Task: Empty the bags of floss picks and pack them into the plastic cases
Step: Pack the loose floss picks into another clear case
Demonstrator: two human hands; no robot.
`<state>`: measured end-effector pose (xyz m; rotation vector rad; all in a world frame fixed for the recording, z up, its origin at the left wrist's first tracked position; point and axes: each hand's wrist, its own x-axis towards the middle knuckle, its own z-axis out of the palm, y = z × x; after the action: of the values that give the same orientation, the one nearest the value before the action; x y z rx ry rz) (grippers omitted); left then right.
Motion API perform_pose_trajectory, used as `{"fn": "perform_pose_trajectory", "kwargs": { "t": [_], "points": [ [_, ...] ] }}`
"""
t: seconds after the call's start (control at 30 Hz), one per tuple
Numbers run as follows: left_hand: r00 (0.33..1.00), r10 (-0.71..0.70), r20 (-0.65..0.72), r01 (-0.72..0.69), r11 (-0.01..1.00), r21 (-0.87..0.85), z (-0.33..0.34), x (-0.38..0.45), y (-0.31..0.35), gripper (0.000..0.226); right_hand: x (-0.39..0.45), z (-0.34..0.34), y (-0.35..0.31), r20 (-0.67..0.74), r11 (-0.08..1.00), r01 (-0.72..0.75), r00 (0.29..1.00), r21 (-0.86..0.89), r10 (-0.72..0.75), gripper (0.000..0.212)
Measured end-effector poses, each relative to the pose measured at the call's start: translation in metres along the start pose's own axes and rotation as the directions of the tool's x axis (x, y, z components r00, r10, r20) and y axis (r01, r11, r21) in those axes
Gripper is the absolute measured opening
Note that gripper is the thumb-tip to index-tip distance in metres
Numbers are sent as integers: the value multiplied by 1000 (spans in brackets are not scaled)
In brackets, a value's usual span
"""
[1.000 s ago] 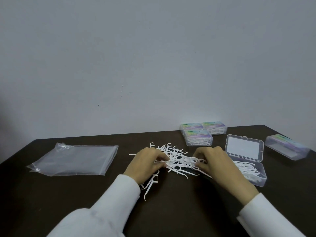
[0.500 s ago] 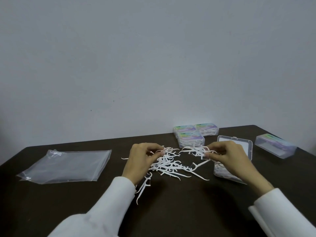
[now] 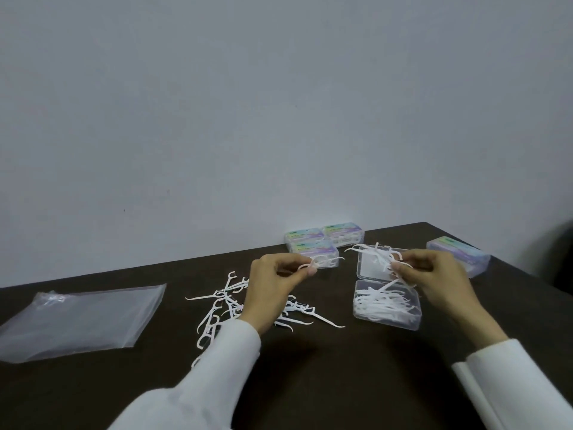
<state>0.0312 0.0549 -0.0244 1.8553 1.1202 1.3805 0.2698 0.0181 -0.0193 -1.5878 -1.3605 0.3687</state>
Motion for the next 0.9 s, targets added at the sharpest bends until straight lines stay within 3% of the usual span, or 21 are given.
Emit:
{"fn": "perform_pose_trajectory", "kwargs": {
  "t": [0.13, 0.33, 0.6, 0.9],
  "points": [
    [1000, -10, -2, 10, 998, -68, 18, 3, 5, 14, 3, 0, 12, -66, 999, -47, 997, 12, 48, 30],
    [998, 16, 68, -10, 997, -75, 45, 5, 12, 10, 4, -2, 18, 53, 997, -46, 997, -56, 49, 28],
    [993, 24, 117, -17, 998, -64, 63, 8, 17, 11, 3, -13, 24, 236, 969, 74, 972, -237, -16, 21],
    [993, 21, 118, -13, 998, -67, 74, 12, 14, 11, 3, -14, 23, 316, 938, 164, 947, -307, -62, 22]
  ]
}}
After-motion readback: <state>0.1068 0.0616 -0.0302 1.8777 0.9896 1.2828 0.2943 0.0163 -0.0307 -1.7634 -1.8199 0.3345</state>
